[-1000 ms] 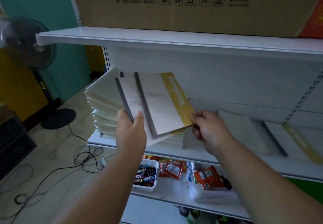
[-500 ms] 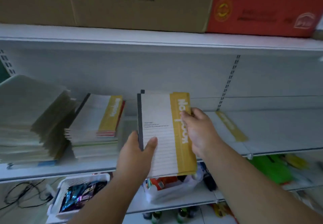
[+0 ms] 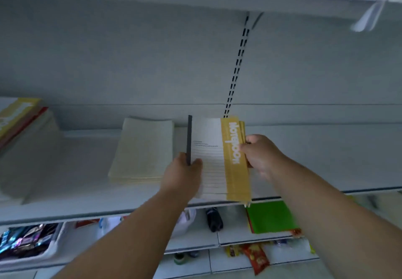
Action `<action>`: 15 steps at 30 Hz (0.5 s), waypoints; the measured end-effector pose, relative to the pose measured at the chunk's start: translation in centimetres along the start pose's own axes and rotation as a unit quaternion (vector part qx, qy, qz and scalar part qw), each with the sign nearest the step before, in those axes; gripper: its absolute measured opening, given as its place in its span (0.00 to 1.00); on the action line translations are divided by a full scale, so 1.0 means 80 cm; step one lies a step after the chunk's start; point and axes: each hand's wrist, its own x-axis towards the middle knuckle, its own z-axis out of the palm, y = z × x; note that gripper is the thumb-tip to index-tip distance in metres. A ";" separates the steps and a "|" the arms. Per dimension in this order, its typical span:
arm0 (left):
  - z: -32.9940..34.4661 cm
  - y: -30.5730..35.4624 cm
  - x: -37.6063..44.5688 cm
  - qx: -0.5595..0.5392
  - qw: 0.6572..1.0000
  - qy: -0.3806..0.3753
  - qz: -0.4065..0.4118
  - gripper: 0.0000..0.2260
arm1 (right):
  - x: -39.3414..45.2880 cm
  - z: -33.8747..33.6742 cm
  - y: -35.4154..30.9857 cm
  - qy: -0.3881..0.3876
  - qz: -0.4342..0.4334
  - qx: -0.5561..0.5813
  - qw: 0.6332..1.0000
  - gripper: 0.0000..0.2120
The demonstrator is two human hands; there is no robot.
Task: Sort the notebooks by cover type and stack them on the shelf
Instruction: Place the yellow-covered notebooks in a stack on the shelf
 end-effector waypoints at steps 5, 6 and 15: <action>0.040 0.018 0.042 0.128 0.991 -0.007 -0.042 0.10 | 0.077 -0.006 -0.005 0.028 -0.049 -0.164 0.985 0.10; 0.045 0.019 0.047 0.151 0.988 -0.001 -0.039 0.11 | 0.088 -0.004 -0.007 0.031 -0.053 -0.191 0.980 0.14; 0.067 0.024 0.074 0.286 0.957 0.051 0.010 0.17 | 0.123 0.017 -0.001 0.023 -0.051 -0.337 0.940 0.06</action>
